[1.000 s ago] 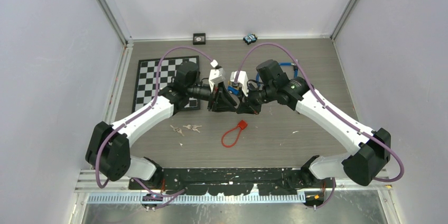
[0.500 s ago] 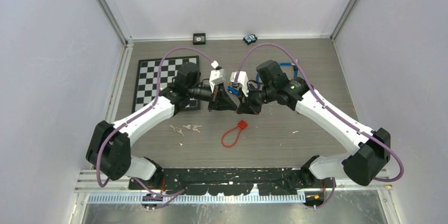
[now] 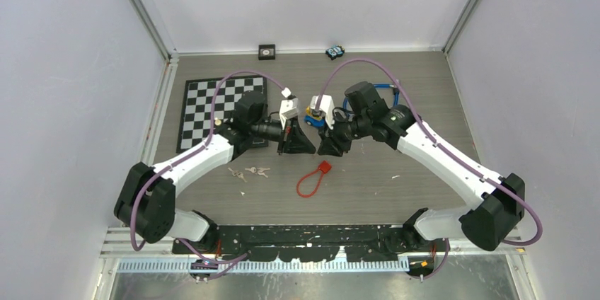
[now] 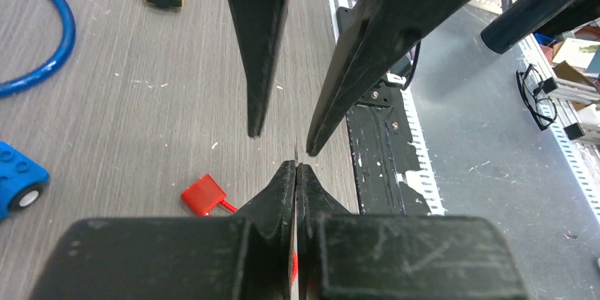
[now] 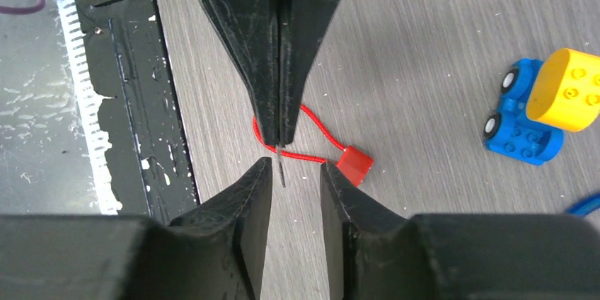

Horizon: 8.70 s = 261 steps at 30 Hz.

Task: Unlock with the key
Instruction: Pick up the key from the center of the board, then adjust the lock at the center of the board.

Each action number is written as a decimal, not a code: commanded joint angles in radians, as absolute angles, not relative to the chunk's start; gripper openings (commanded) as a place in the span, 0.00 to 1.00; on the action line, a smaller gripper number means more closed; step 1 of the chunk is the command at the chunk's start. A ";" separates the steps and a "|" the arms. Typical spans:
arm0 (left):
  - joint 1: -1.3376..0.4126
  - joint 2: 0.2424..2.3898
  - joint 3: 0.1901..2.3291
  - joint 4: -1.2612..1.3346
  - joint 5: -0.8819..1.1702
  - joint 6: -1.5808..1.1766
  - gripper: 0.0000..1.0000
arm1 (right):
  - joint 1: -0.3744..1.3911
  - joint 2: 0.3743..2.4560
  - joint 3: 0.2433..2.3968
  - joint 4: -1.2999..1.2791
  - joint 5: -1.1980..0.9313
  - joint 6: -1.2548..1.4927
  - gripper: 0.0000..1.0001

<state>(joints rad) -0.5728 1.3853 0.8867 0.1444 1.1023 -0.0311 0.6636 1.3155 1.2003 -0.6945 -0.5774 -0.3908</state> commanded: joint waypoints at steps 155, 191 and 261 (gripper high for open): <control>-0.379 1.045 0.933 -0.501 0.981 0.278 0.00 | 0.721 1.760 1.185 -0.600 -0.212 -0.262 0.68; -0.379 0.983 0.915 -0.481 1.013 0.234 0.00 | 0.778 1.698 1.201 -0.806 -0.030 -0.694 0.87; -0.376 0.978 0.933 -0.484 1.043 0.228 0.00 | 0.777 1.734 1.133 -0.739 -0.217 -0.449 0.40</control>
<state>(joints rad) -0.3828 0.9771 0.8944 -0.4854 1.0172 0.2176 0.7536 1.7256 1.0840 -0.7414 -0.1455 -0.4419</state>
